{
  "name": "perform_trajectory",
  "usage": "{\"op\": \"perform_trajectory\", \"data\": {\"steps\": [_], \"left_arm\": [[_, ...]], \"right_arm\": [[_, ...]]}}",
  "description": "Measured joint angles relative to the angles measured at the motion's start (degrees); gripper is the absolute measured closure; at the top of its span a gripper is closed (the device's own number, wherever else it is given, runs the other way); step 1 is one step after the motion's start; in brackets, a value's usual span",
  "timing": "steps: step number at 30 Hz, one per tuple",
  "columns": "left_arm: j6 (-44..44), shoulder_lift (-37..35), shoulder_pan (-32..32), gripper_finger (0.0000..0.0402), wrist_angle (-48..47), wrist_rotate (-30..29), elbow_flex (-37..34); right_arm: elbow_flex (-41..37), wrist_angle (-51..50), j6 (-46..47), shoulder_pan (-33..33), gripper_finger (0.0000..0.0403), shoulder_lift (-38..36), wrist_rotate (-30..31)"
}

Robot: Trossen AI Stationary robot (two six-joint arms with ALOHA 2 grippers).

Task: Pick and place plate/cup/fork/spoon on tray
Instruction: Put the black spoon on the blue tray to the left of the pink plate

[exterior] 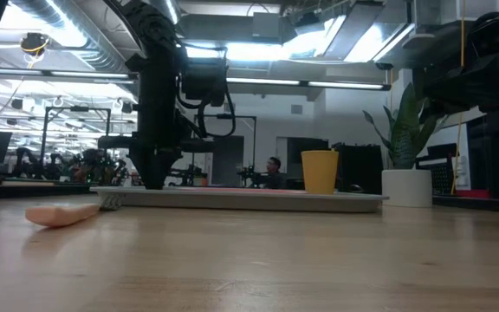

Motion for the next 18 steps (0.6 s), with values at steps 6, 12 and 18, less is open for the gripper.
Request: {"op": "perform_trajectory", "data": {"steps": [6,12,18], "left_arm": [[-0.02,0.00,-0.01,0.0399,0.05,0.00,0.00],[-0.02,0.00,-0.15,0.0400,0.19,0.00,0.00],[-0.02,0.00,-0.68,0.0399,-1.12,-0.67,0.00]], "right_arm": [[0.00,0.00,-0.02,0.00,0.0347,0.01,-0.01],[0.00,-0.01,-0.01,0.00,0.0347,0.01,0.00],[0.00,0.00,0.00,-0.01,0.0347,-0.01,0.00]]}}
